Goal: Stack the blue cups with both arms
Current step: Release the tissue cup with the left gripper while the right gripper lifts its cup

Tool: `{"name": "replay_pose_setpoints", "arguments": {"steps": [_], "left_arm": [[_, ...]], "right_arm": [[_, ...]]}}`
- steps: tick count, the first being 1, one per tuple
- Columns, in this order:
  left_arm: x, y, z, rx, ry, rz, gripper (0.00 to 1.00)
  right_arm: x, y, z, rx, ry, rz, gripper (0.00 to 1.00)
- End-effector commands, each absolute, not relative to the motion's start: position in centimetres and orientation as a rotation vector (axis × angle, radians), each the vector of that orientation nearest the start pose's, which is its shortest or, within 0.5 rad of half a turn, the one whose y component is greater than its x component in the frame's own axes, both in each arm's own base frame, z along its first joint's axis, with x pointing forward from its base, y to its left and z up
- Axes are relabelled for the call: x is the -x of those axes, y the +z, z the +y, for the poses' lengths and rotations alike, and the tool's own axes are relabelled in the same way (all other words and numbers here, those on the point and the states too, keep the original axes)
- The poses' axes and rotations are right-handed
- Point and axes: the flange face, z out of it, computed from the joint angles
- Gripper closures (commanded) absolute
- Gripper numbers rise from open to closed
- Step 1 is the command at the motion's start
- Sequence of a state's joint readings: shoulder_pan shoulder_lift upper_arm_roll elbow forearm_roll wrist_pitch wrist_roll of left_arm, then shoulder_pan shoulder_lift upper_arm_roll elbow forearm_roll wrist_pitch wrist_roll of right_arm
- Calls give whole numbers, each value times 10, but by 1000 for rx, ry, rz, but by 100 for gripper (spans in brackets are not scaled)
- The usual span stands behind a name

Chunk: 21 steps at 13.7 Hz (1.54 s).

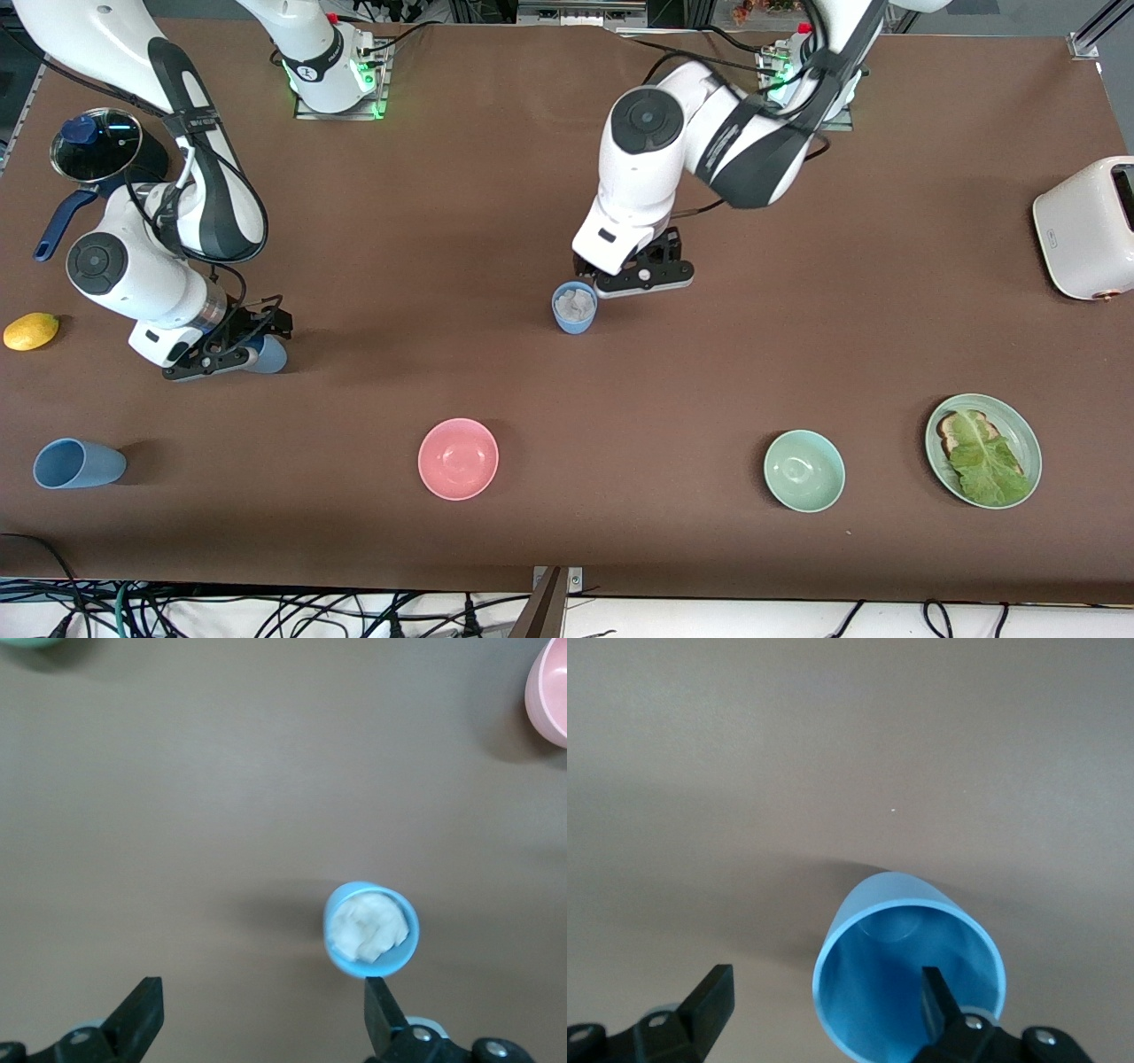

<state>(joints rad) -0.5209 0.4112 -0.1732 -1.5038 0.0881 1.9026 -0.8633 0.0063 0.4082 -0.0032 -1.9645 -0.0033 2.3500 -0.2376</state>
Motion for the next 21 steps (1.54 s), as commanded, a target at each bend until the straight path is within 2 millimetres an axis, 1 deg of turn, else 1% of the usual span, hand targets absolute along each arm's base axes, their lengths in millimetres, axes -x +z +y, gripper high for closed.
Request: {"name": "replay_pose_setpoints", "arguments": {"steps": [1, 3, 4, 5, 6, 7, 8, 9, 10, 11, 12, 13, 14, 15, 16, 17, 19, 20, 21], "left_arm": [[-556, 472, -364, 3158, 58, -195, 0], [-571, 496, -313, 3165, 82, -98, 0], [-573, 511, -293, 3164, 74, -42, 0], [-570, 525, -280, 3147, 69, -25, 0], [-570, 533, -267, 3138, 67, -44, 0], [-579, 539, -236, 3136, 64, -118, 0], [-585, 546, -207, 3130, 73, -161, 0], [-588, 554, -183, 3127, 68, -187, 0], [-588, 568, -156, 3128, 42, -240, 0], [-588, 577, -134, 3126, 29, -298, 0], [-585, 586, -117, 3121, 20, -343, 0], [-582, 592, -106, 3114, 14, -374, 0], [-581, 593, -101, 3106, 18, -390, 0], [-580, 591, -86, 3090, 51, -426, 0], [-579, 593, -64, 3078, 68, -482, 0], [-579, 595, -46, 3085, 73, -537, 0], [-574, 606, -10, 3139, 85, -672, 0], [-572, 606, 1, 3155, 104, -693, 0], [-569, 609, 7, 3181, 96, -588, 0]], "right_arm": [[-610, 258, -4, 3105, 26, -384, 23], [-609, 250, -4, 3104, 45, -384, 43], [-609, 250, -5, 3104, 45, -381, 54], [-609, 249, -8, 3102, 47, -383, 65], [-609, 249, -10, 3101, 47, -385, 79], [-609, 246, -13, 3101, 57, -380, 90], [-609, 247, -13, 3101, 57, -379, 100], [-609, 249, -11, 3100, 57, -388, 100], [-612, 254, -8, 3099, 42, -395, 100], [-613, 266, -1, 3094, 17, -412, 100], [-613, 278, 6, 3090, 9, -423, 100], [-615, 293, 9, 3089, 12, -423, 100], [-618, 309, 18, 3080, 30, -441, 100], [-622, 326, 29, 3068, 47, -455, 100], [-625, 338, 38, 3066, 71, -440, 100], [-623, 352, 48, 3067, 70, -419, 100], [-617, 363, 75, 3063, 123, -367, 100], [-619, 375, 93, 3061, 140, -347, 100], [-617, 389, 126, 3064, 161, -360, 100]]}}
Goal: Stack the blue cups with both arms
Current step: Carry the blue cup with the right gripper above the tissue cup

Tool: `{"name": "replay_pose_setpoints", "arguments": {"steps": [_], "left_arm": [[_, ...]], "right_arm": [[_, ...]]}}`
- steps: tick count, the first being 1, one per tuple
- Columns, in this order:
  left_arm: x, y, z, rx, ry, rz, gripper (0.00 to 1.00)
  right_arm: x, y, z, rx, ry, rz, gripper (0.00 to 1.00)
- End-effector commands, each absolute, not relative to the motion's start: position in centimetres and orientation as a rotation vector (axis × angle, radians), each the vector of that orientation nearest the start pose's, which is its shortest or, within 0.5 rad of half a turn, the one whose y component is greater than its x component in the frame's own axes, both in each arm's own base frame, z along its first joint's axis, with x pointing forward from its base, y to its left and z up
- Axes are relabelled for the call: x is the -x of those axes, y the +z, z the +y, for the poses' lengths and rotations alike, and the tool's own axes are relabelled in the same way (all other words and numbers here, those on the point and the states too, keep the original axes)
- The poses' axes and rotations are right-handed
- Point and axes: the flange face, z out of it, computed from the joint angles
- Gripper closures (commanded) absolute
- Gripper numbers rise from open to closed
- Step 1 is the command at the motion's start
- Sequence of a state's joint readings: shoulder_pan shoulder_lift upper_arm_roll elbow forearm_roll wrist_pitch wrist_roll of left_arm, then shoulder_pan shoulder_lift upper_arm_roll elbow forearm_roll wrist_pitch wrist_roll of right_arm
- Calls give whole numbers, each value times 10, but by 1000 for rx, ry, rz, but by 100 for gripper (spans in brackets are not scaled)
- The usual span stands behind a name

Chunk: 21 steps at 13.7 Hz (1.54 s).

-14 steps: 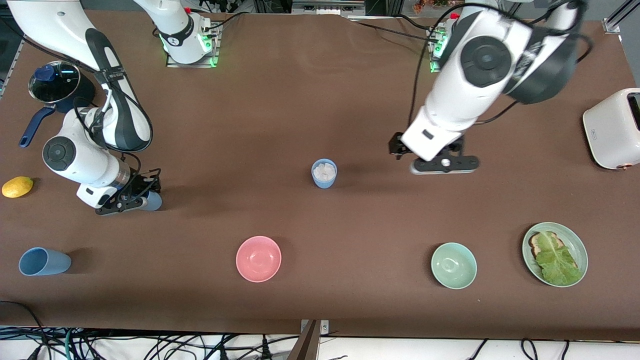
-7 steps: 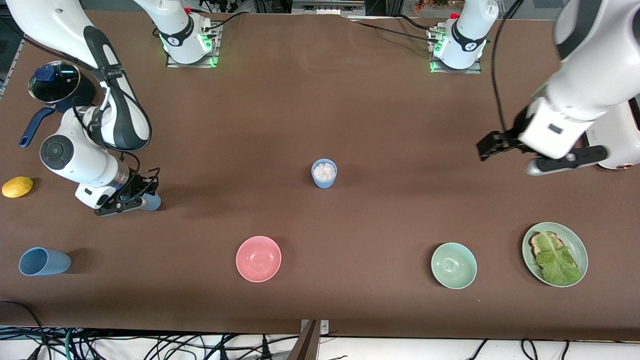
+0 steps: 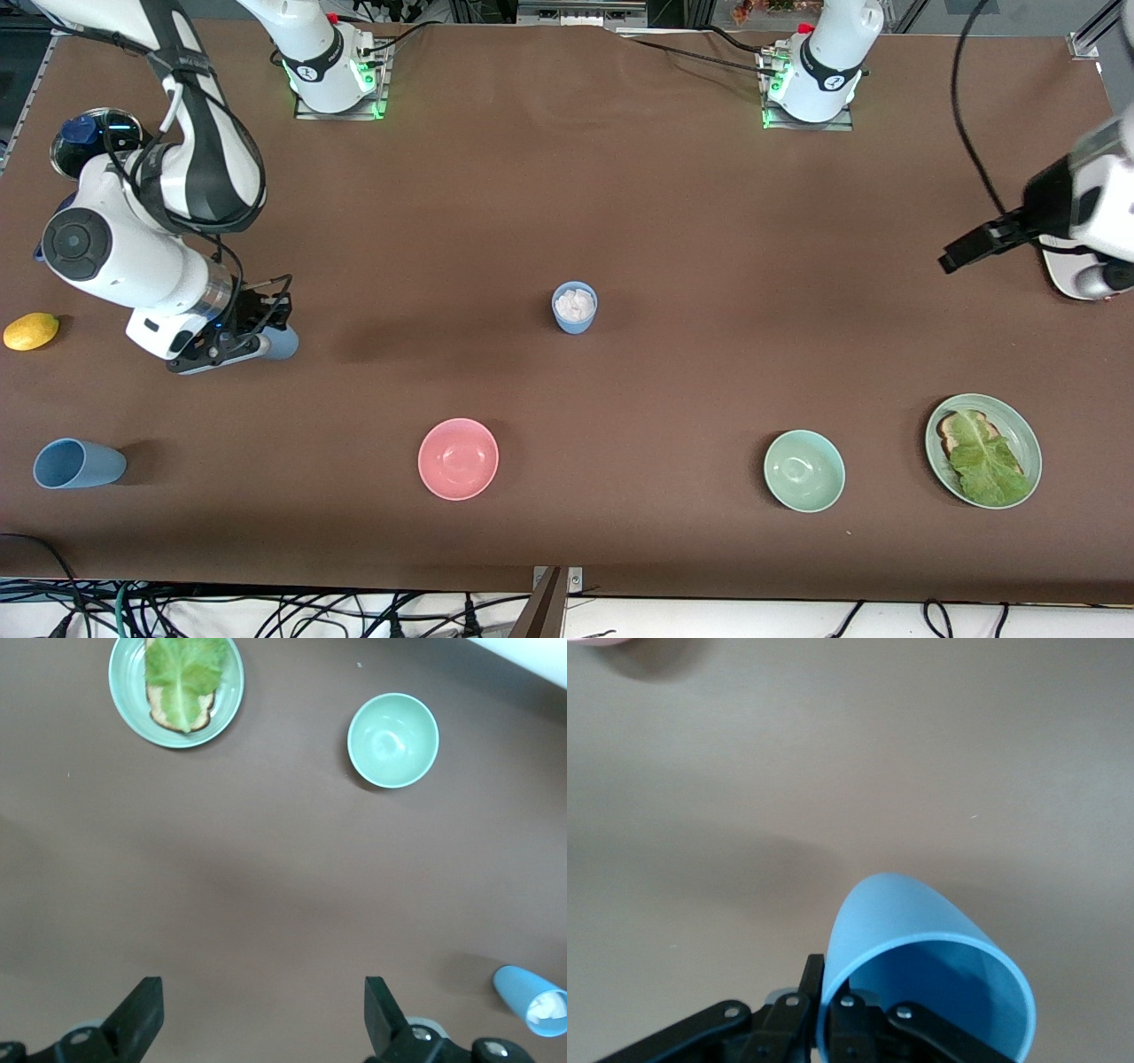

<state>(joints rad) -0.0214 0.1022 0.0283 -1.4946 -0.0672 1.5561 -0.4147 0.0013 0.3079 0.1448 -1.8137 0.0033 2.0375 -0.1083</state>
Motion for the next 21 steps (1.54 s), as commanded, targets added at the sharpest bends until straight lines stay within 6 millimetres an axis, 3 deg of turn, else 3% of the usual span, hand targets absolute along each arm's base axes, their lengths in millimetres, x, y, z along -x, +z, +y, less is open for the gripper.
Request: {"name": "replay_pose_setpoints", "arguments": {"steps": [1, 3, 6, 9, 10, 17, 21], "left_arm": [[-568, 610, 16, 3211, 85, -419, 0], [-566, 609, 29, 3239, 73, -167, 0], [-562, 614, 20, 3234, 67, -127, 0], [-534, 629, 5, 3233, 227, -74, 0], [-530, 625, -2, 3225, 283, -48, 0], [-526, 624, 5, 3193, 333, -41, 0], [-525, 621, -24, 3125, 340, 35, 0]], "right_arm": [[-613, 402, 157, 3075, 175, -338, 100], [-605, 421, 205, 3094, 180, -249, 100], [-580, 435, 280, 3109, 164, -202, 100], [-543, 433, 359, 3133, 160, -65, 100], [-539, 431, 380, 3136, 154, -29, 100], [-513, 415, 494, 3130, 96, 148, 100], [-514, 412, 537, 3092, 39, 217, 100]]}}
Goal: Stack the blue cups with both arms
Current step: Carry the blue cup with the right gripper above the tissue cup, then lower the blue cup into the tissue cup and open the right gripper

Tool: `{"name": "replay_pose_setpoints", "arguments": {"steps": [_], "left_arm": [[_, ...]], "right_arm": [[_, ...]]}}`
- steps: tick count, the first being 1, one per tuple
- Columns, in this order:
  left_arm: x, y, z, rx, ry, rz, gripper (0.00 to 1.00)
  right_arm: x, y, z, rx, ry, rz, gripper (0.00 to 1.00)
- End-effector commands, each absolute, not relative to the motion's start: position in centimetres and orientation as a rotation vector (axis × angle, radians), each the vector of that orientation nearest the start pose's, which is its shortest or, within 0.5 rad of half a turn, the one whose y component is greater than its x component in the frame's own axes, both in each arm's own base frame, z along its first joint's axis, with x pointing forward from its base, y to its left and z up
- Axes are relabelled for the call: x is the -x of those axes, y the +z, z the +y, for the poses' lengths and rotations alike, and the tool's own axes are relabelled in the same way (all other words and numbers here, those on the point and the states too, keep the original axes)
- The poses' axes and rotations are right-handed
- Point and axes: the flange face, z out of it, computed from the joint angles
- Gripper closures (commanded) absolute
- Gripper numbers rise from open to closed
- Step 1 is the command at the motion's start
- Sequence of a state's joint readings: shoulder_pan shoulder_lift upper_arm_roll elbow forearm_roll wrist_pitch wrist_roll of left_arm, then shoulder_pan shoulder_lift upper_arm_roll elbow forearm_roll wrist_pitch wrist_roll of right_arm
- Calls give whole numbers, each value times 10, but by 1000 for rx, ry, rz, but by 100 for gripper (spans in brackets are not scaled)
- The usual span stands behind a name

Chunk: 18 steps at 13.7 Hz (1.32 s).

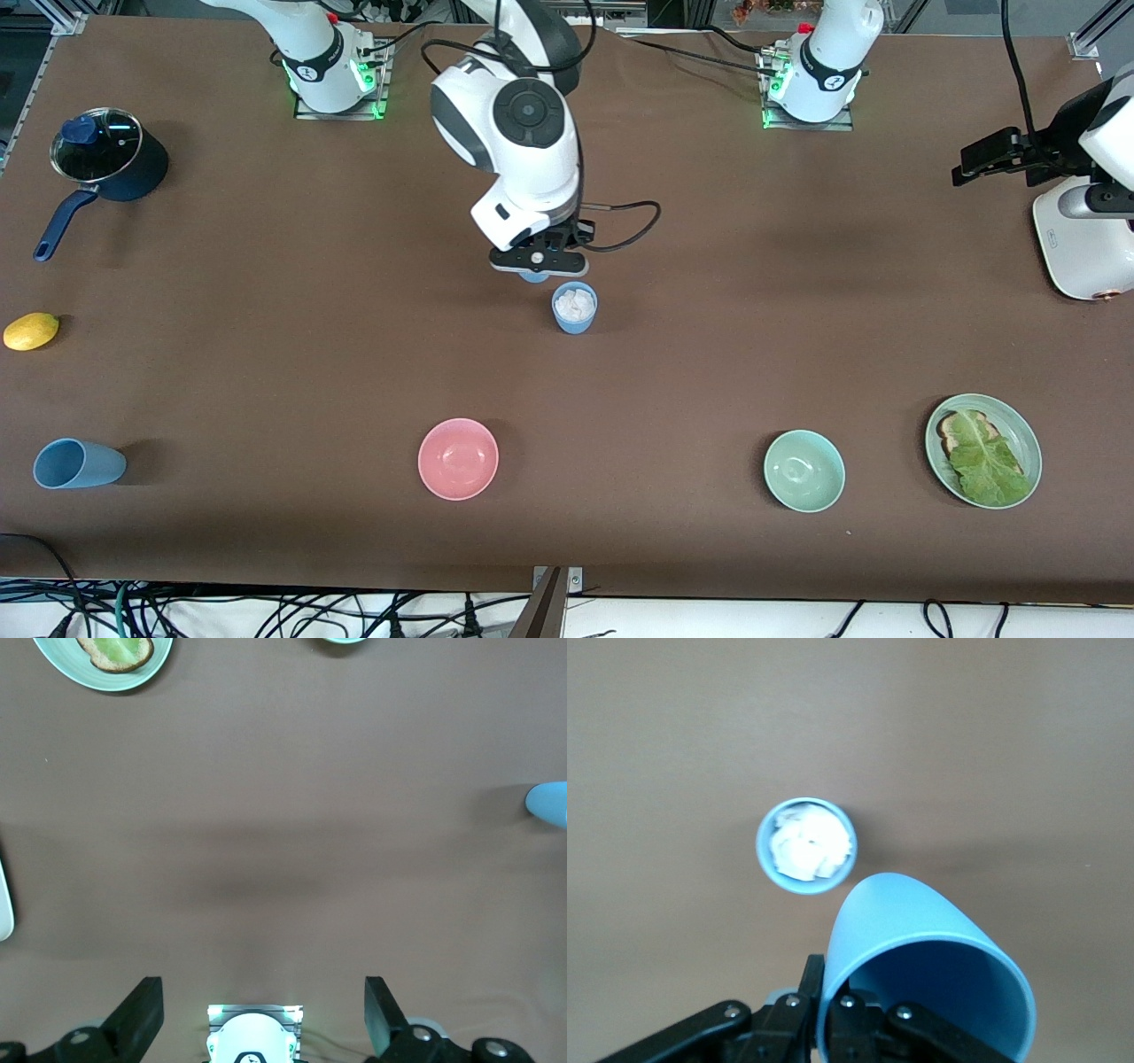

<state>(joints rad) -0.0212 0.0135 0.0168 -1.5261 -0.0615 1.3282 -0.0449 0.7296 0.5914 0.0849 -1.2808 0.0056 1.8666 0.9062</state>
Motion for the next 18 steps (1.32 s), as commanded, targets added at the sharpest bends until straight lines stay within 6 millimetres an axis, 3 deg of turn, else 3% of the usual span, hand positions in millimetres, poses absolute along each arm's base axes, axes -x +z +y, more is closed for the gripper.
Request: {"name": "replay_pose_setpoints", "arguments": {"steps": [1, 11, 15, 18], "left_arm": [[-524, 620, -29, 3104, 346, 53, 0], [-523, 610, -30, 3102, 389, 56, 0], [-526, 605, -23, 3117, 399, 49, 0], [-524, 606, -20, 3119, 402, 43, 0]], "right_arm": [[-516, 410, 539, 3095, 25, 238, 100], [-509, 375, 561, 3091, -1, 247, 100], [-518, 379, 560, 3071, -60, 263, 100], [-521, 371, 564, 3053, -80, 261, 100]]}}
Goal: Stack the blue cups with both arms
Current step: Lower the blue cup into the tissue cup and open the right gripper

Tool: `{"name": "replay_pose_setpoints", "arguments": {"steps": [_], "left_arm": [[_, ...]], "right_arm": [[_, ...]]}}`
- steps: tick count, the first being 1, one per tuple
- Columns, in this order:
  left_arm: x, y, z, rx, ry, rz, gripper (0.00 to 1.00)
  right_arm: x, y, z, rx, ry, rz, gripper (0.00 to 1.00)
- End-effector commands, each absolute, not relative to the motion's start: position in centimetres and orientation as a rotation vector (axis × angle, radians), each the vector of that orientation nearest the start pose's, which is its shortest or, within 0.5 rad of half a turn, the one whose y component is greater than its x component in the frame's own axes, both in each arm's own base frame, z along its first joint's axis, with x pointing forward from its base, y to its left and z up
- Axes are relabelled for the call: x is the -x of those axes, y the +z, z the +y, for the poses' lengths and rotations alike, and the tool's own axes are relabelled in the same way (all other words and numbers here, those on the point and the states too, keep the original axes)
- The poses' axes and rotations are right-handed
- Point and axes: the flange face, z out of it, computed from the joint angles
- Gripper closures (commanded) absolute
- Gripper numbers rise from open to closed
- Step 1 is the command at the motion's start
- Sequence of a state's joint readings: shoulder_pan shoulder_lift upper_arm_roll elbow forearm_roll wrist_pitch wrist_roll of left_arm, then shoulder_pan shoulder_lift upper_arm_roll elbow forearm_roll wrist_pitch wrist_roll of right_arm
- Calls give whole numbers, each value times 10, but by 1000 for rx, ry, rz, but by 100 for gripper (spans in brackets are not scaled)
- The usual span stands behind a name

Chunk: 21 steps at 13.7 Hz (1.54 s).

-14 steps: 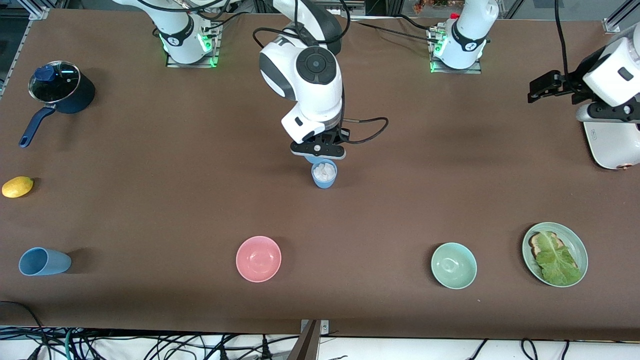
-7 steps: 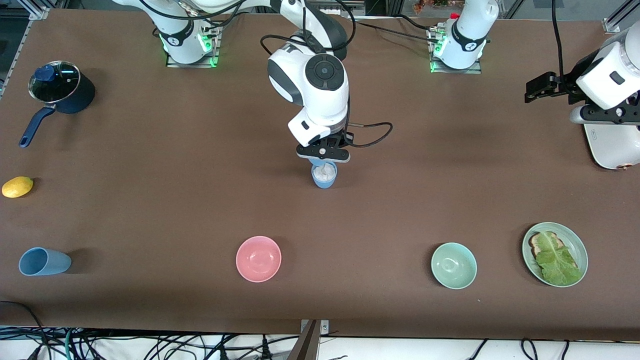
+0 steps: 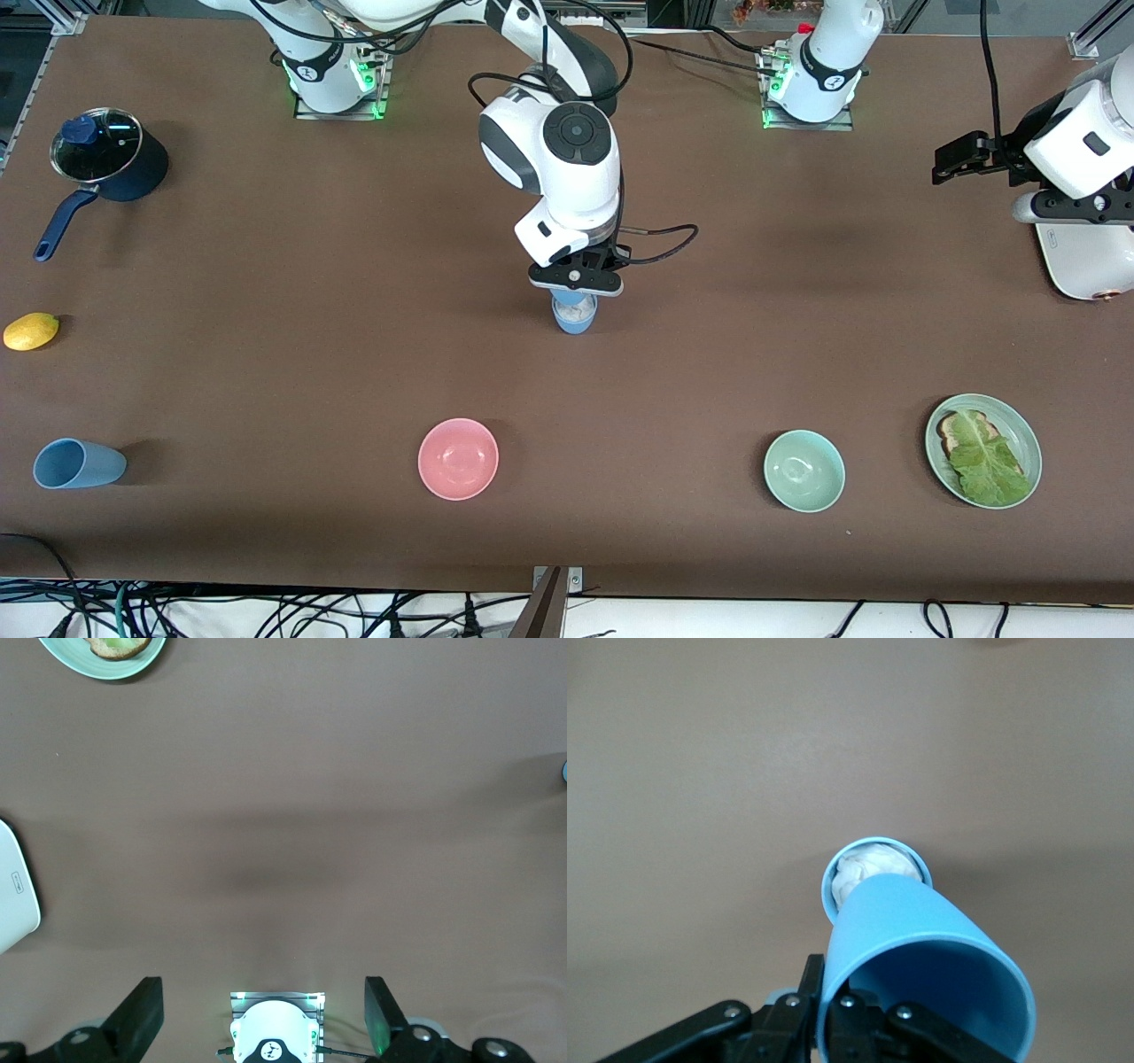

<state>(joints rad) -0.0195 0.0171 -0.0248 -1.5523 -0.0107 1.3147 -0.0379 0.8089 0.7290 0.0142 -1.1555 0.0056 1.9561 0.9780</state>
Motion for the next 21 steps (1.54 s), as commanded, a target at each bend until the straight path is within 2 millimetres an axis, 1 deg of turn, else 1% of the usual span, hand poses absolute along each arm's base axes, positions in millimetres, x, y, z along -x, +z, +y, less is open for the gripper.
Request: {"name": "replay_pose_setpoints", "arguments": {"steps": [1, 2, 5, 10, 11, 13, 18, 21], "left_arm": [[-523, 604, -16, 3125, 408, 32, 0], [-522, 604, -15, 3142, 415, 28, 0], [-503, 604, -16, 3149, 387, 27, 0], [-500, 597, -15, 3148, 394, 24, 0], [-496, 599, -15, 3149, 380, 23, 0], [-487, 596, -15, 3152, 350, 22, 0], [-489, 594, -16, 3152, 348, 24, 0], [-491, 593, -15, 3152, 350, 21, 0]], "right_arm": [[-521, 369, 564, 3051, -83, 261, 100], [-523, 369, 563, 3048, -93, 266, 100], [-527, 365, 562, 3043, -103, 266, 100], [-530, 363, 559, 3055, -126, 252, 100], [-531, 362, 558, 3059, -130, 252, 100], [-532, 361, 557, 3063, -138, 244, 100], [-533, 346, 559, 3071, -143, 247, 100], [-531, 345, 559, 3078, -149, 238, 100]]}}
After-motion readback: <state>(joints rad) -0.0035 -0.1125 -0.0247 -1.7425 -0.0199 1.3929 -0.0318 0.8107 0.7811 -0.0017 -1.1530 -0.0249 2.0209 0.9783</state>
